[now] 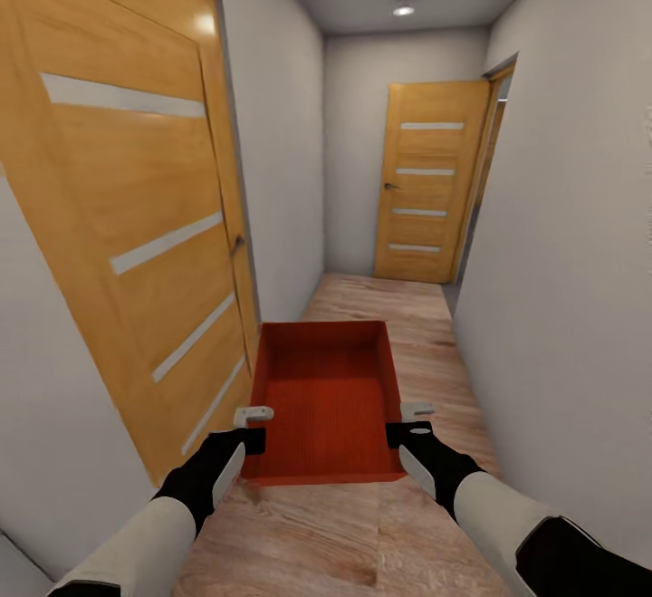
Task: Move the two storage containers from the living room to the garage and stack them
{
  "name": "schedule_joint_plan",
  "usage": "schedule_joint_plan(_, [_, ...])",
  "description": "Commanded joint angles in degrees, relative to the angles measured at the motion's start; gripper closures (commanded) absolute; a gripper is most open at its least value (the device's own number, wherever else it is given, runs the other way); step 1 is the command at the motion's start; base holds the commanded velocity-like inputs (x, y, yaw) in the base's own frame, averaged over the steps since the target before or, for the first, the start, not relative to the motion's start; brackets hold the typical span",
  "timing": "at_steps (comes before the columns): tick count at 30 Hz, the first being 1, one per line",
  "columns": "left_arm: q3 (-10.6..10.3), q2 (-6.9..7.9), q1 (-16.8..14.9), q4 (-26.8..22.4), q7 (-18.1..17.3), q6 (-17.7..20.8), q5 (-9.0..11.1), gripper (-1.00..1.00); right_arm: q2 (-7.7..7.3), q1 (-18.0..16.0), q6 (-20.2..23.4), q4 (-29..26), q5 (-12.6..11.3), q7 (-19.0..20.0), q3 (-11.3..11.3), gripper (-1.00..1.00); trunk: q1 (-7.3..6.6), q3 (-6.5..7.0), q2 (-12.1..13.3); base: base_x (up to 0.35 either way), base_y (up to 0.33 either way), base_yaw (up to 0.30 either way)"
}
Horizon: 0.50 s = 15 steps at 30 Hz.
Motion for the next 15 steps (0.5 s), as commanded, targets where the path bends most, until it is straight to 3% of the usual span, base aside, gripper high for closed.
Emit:
schedule_joint_plan(1, [0.2, 0.1, 0.0, -0.2, 0.7, 0.5, -0.8, 1.0, -0.6, -0.1, 0.4, 0.0, 0.6, -0.7, 0.1, 1.0, 0.07, -0.13, -0.1, 0.323, 0.093, -0.243])
schedule_joint_plan(15, [0.2, 0.1, 0.0, -0.2, 0.7, 0.5, -0.8, 1.0, -0.58, -0.1, 0.4, 0.0, 0.6, -0.7, 0.1, 1.0, 0.07, -0.13, -0.1, 0.323, 0.093, -0.244])
